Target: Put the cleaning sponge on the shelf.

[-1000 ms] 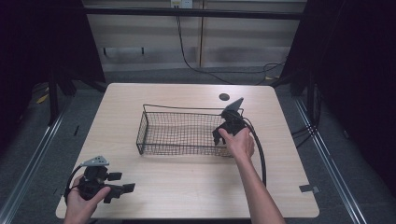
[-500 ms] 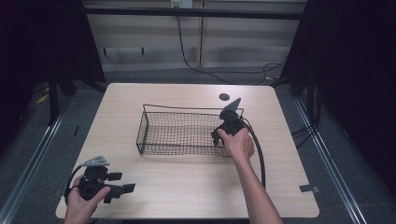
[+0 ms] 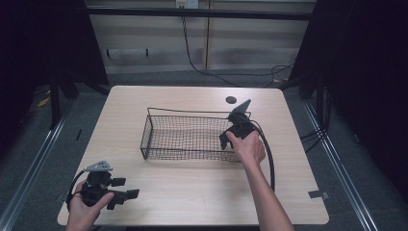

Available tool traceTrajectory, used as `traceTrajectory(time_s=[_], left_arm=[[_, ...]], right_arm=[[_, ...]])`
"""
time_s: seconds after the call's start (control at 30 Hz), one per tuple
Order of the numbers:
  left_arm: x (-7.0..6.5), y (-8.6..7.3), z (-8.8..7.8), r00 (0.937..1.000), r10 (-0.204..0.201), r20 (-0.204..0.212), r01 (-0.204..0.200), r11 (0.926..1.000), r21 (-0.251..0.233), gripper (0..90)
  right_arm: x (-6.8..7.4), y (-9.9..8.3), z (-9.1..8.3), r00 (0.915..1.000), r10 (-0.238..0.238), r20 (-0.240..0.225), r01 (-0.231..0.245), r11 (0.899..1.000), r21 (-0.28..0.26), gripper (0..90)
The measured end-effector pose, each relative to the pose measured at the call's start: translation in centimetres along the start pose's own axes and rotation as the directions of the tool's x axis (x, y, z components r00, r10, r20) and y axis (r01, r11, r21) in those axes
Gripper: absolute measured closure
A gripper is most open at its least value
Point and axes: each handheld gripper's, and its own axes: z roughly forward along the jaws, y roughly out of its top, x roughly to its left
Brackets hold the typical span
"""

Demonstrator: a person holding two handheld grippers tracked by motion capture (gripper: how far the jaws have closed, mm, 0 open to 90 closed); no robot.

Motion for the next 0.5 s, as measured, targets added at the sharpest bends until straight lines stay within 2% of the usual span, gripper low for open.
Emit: traceTrajectory(time_s=[0.17,0.23,0.3,0.37,0.5], left_arm=[[0.0,0.0,0.0,1.0000,-0.001,0.000,0.001,1.0000,-0.001,19.4],[0.0,0.0,0.0,1.0000,0.000,-0.006,0.000,1.0000,-0.006,19.4],[0.0,0.0,0.0,1.0000,-0.002,-0.008,0.002,1.0000,-0.007,19.4],[0.0,0.0,0.0,1.0000,-0.002,-0.008,0.002,1.0000,-0.007,19.4],[0.0,0.0,0.0,1.0000,-0.001,-0.007,0.001,1.0000,-0.005,19.4]], right_arm=[[-0.4,-0.1,-0.6,0.9998,-0.012,-0.015,0.012,1.000,-0.013,16.4],[-0.5,-0.2,-0.9,0.9998,-0.002,-0.022,0.001,1.000,-0.015,16.5],[-0.6,-0.3,-1.1,0.9997,-0.013,-0.021,0.012,1.000,-0.023,16.5],[-0.7,-0.4,-1.2,0.9990,-0.014,-0.043,0.013,1.000,-0.028,16.6],[-1.0,-0.6,-1.6,0.9985,-0.033,-0.043,0.031,0.999,-0.037,16.8]])
